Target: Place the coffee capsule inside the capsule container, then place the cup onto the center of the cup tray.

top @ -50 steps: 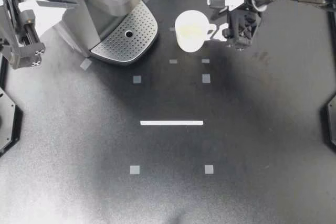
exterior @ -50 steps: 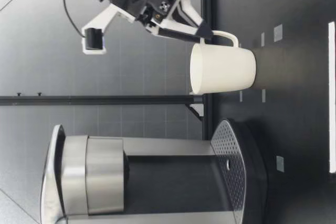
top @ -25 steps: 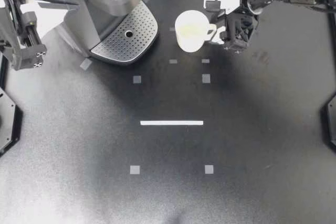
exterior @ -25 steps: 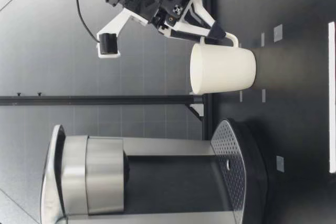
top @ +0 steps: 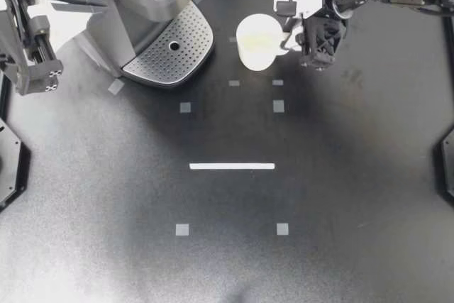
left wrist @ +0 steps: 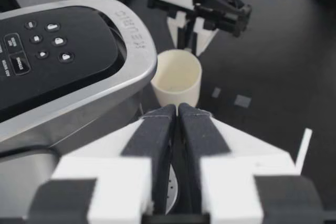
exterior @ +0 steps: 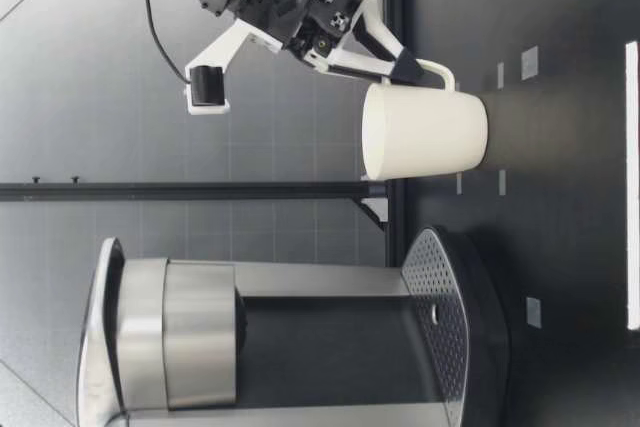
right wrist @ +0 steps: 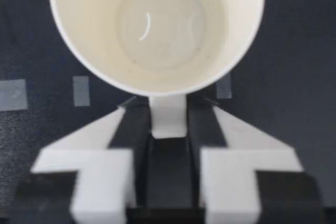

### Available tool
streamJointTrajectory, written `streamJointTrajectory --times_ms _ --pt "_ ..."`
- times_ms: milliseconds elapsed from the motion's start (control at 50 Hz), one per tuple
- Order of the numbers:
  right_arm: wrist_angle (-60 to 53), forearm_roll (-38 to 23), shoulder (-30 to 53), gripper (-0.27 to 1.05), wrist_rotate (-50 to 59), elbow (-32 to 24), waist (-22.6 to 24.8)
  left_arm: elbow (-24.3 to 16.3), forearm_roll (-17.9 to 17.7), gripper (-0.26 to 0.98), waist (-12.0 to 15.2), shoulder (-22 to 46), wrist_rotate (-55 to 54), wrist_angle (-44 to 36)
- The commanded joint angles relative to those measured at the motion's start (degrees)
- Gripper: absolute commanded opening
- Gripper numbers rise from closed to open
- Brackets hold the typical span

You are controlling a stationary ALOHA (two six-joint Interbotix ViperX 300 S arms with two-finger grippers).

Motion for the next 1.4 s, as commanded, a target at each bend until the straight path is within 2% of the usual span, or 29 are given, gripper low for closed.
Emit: streamJointTrajectory --times_ms 0,180,380,500,840,1140,1380 --pt "0.1 1.1 -1.6 0.13 -0.1 -1.4 -0.4 -0.7 0.3 0.17 -0.1 -0.3 -0.1 -0.5" --pt "0.4 1.9 -2.2 -0.01 -0.1 -1.4 -0.4 -0.7 0.3 0.17 -0.1 -0.3 -0.2 -0.5" --pt "1.1 4.7 -6.1 -0.01 0.2 -1.9 -0.4 -0.6 0.3 0.17 -0.1 -0.3 -0.2 -0.5" --pt "1.1 6.9 -7.0 -0.01 0.2 -3.3 1.4 -0.5 0.3 0.17 -0.1 -0.4 -0.2 -0.5" --pt "1.2 7.4 0.2 -0.01 0.8 -11.6 5.7 0.2 0.1 0.17 -0.1 -2.0 -0.4 -0.5" --pt "1.6 7.3 5.2 -0.01 0.8 -17.3 6.1 1.6 -0.2 0.17 0.0 -3.8 -0.7 -0.5" --pt "2.3 7.4 7.3 -0.01 0.8 -19.4 6.2 1.6 -0.2 0.17 -0.1 -3.9 -0.6 -0.5"
